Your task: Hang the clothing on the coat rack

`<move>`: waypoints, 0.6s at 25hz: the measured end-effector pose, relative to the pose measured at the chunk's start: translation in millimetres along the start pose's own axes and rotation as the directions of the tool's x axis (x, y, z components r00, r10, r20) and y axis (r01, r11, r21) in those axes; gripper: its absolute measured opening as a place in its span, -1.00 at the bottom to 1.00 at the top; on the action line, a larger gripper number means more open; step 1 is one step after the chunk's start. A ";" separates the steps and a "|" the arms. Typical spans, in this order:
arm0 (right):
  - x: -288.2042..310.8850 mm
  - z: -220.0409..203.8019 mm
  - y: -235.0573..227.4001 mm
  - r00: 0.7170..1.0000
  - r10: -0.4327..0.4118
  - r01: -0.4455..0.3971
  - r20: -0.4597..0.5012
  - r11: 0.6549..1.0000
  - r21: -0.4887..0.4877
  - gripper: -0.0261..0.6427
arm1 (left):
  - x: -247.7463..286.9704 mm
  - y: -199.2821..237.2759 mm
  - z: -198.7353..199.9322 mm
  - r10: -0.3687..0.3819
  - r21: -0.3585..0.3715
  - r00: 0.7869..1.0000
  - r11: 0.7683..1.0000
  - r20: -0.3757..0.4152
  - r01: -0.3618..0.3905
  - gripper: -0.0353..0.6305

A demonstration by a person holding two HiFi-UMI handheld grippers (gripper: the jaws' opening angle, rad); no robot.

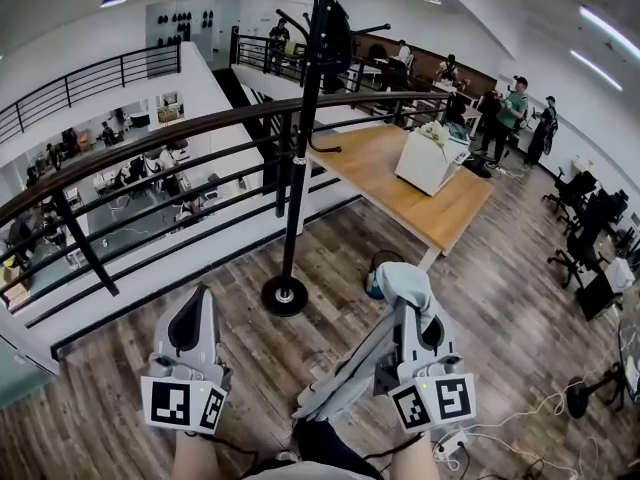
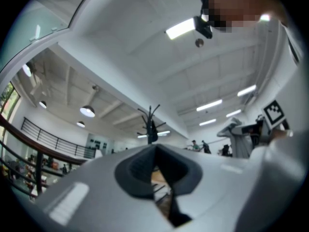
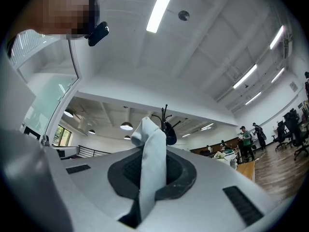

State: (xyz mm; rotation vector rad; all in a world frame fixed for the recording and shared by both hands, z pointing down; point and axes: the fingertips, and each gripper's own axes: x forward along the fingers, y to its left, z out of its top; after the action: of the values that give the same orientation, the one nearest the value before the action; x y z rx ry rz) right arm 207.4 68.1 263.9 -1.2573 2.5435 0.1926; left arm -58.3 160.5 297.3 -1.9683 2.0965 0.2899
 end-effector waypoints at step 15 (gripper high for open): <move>129.5 -31.3 -56.1 0.996 0.067 -0.068 0.051 0.997 0.033 -0.90 | 125.3 17.3 -31.5 0.053 0.053 0.999 0.997 0.010 -0.053 -0.87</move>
State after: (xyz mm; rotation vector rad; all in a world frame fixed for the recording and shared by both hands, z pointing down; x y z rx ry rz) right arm 171.3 -71.4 252.6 -1.1404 2.5375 0.1909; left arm -83.9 33.1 287.3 -1.8808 2.1313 0.2490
